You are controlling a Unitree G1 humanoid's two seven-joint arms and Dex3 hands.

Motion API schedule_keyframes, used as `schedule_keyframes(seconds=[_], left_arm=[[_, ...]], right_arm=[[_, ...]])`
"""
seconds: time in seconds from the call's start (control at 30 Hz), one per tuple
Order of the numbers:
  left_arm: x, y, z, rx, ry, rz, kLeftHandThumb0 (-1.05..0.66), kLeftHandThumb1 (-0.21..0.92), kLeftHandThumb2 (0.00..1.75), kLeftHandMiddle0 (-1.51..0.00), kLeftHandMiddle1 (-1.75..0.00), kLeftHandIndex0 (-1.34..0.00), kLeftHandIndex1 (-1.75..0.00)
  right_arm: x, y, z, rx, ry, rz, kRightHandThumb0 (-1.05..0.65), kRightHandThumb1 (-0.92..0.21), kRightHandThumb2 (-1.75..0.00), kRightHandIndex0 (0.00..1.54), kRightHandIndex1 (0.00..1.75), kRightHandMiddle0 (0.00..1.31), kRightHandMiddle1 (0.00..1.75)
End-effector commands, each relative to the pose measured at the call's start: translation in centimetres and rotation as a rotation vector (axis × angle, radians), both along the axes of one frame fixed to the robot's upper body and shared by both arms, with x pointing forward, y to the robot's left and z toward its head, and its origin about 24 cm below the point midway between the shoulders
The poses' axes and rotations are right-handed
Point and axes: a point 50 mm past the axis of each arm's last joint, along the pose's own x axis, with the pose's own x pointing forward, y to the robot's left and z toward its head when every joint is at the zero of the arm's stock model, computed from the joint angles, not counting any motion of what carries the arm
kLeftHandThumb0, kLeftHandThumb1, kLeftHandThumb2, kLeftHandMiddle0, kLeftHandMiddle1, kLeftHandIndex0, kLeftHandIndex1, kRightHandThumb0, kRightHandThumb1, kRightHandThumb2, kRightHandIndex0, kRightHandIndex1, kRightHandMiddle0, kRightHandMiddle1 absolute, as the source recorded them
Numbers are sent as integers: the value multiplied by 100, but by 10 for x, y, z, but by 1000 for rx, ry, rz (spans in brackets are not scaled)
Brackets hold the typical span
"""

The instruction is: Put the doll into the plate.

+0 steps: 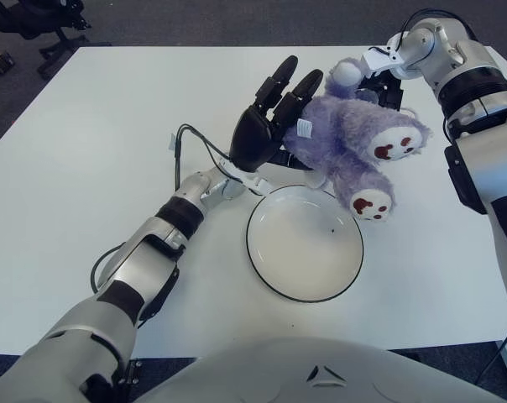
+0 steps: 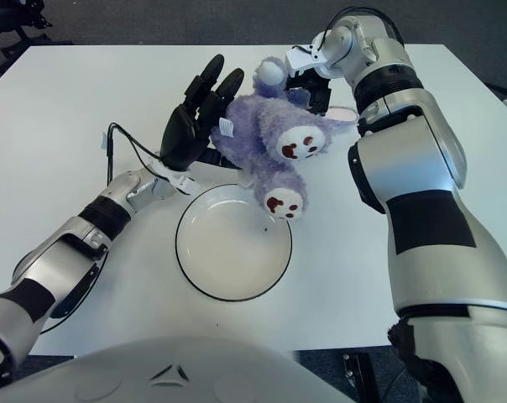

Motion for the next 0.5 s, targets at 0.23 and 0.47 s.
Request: schedule_keyframes(seconds=[0.23,0.47], left_arm=[[-19,4,7,-70,62,-107,-52,85,0,-23,-1,-21,-7],[-20,5,8,-66,90,-122,-52,85,0,-23,0,-23,-7]], right_arm=[[1,-4,6,60,-17,-35,-37,-79,-58,74,175,39,162],[1,-4,6,66,-9,-44,-36,-83,-53,74,175,38,161]])
